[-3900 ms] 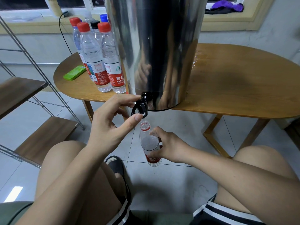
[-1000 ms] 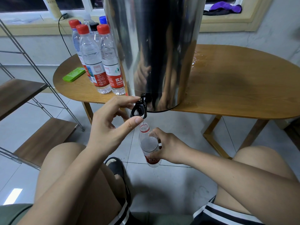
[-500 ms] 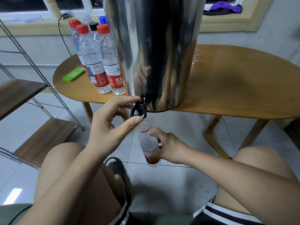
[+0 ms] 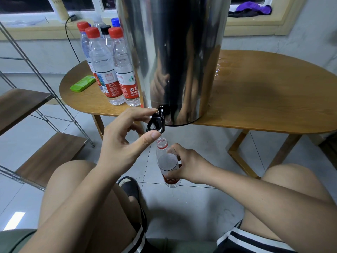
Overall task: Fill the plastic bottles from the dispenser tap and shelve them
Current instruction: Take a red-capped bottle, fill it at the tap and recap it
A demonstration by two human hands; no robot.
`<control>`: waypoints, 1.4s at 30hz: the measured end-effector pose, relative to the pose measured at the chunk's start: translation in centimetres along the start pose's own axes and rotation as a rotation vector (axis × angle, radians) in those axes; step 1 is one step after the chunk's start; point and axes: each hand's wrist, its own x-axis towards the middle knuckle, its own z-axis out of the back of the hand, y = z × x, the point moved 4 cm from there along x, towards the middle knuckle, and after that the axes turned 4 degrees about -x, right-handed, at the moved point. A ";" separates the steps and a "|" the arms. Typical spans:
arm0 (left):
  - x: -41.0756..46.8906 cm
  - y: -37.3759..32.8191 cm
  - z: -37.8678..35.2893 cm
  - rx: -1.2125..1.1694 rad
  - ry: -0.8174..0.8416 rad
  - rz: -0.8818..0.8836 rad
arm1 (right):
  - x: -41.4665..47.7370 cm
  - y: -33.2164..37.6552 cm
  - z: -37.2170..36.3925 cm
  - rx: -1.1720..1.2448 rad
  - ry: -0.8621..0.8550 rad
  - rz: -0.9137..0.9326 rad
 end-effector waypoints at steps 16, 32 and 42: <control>0.0 -0.1 0.0 0.003 -0.005 -0.002 | 0.0 0.2 0.1 -0.005 0.003 0.005; 0.0 0.0 0.0 0.006 0.007 -0.004 | -0.1 0.3 0.2 0.011 0.000 0.003; 0.0 0.0 0.1 0.012 0.000 -0.003 | -0.1 0.1 0.1 0.006 -0.003 -0.002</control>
